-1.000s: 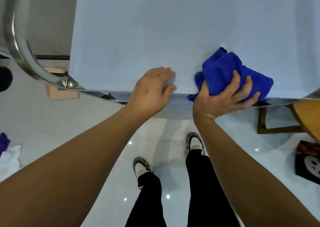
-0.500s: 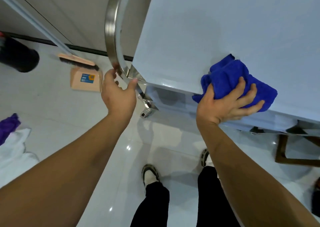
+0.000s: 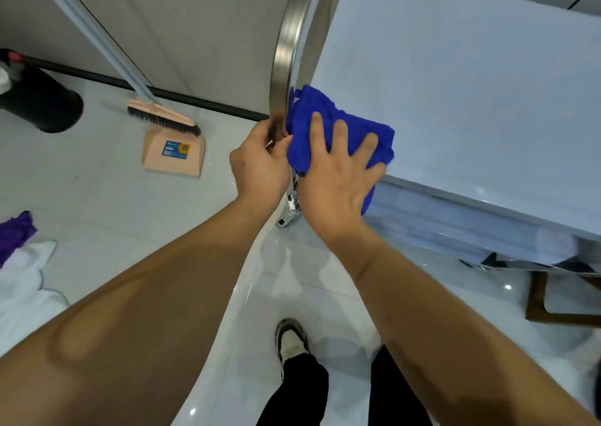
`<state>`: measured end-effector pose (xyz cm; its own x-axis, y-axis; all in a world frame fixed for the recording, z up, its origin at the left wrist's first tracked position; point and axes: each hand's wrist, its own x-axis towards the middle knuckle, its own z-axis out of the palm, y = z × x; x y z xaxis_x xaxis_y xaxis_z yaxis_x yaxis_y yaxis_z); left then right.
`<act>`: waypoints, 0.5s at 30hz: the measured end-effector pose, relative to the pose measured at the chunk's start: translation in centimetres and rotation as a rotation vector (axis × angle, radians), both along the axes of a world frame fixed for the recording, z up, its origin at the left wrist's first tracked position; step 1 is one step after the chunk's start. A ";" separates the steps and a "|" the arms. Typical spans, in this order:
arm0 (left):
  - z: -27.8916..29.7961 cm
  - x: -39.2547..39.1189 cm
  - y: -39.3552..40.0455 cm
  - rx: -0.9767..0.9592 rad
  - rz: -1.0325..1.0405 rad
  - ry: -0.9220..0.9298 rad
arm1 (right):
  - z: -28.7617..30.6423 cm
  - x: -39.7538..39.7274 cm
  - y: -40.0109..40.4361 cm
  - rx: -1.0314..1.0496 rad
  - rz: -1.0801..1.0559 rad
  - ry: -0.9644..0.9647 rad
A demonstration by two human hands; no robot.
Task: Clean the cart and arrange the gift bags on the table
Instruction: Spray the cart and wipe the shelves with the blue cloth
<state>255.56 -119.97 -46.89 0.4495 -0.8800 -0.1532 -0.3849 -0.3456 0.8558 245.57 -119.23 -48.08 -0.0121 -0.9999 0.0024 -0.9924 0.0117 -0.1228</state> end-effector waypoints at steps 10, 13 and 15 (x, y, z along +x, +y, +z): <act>-0.6 -1.8 -0.7 0.040 0.041 -0.091 | -1.3 -7.6 -1.2 -0.248 0.225 0.172; -0.1 -3.2 -0.6 0.082 0.113 -0.093 | -1.8 -13.1 -0.1 -0.254 0.176 0.187; 0.4 -3.9 -0.5 0.106 0.148 -0.141 | -2.1 -17.4 0.9 -0.261 0.132 0.202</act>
